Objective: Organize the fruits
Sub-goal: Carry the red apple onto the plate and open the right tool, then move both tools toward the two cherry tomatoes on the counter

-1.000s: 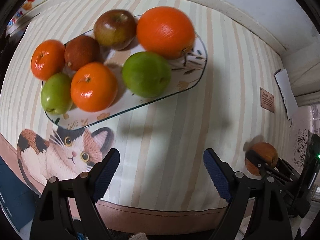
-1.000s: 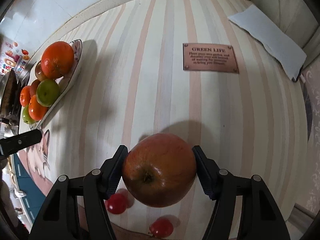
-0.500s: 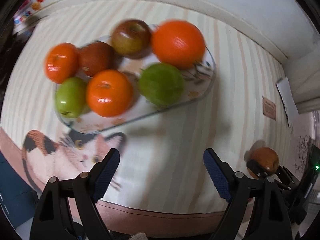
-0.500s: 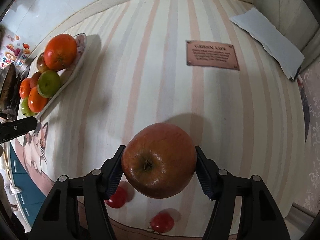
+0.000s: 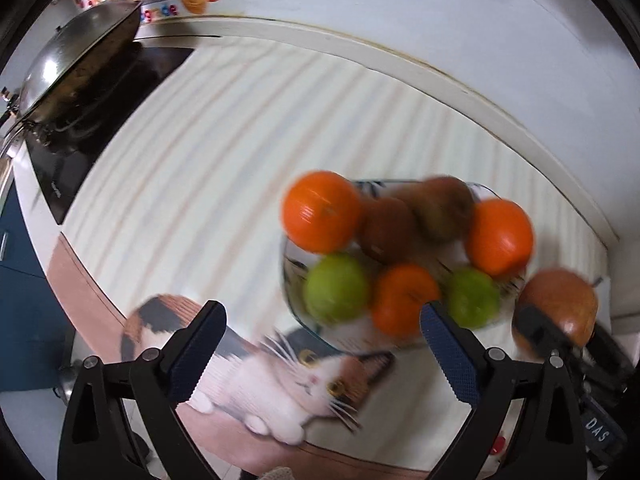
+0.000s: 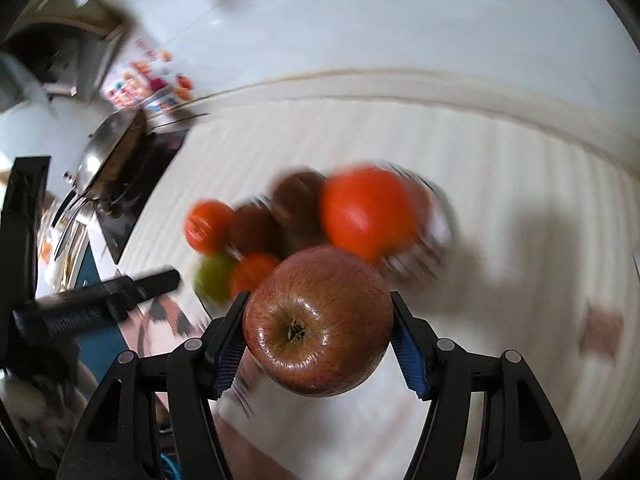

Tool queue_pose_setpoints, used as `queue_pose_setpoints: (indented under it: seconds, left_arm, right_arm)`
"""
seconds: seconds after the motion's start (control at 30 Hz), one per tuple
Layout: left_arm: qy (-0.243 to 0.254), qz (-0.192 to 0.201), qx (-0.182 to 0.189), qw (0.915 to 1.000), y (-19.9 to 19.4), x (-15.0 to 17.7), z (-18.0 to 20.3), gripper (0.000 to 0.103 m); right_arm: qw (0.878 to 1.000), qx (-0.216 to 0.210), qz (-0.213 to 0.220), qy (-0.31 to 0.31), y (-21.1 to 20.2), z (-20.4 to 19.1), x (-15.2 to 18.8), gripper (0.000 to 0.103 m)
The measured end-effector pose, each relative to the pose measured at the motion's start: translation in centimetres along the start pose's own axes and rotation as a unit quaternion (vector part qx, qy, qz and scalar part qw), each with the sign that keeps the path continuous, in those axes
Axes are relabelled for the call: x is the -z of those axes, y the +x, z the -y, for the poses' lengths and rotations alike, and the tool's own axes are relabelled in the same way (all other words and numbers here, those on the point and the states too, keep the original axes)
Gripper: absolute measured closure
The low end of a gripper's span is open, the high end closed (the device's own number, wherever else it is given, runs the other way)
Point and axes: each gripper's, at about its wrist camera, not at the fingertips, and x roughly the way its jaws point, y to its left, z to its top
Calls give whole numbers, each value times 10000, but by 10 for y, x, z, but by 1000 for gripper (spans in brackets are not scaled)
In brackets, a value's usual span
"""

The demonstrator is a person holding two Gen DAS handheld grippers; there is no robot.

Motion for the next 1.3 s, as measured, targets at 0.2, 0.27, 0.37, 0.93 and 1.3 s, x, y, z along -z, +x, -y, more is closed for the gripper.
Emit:
queue_pose_setpoints:
  seconds: [0.2,0.27,0.37,0.93,1.3]
  left_arm:
    - [-150,-40,-290,9995,16,-11,-20,4]
    - [-273,-127,-280,9992,23,-11,-26,4]
    - [-394,-107,-341,9986,27,-9,-29,4]
    - [-324,-23,-103,9994,3,-1,-27,4]
    - [143,319,23,9994,-79,34,-5,4]
  right_arm:
    - [9983,183,-310,-463,47,-30,-33,35]
    - [9977,228,-408,-480,57,-31,-37,35]
    - [9968,299,-554,-495,71,-32,-36,35]
    - [9975,634,-164,-268,10,-23,-45,5]
    - [9962,836,-72,-214,-85,-26,-1,4]
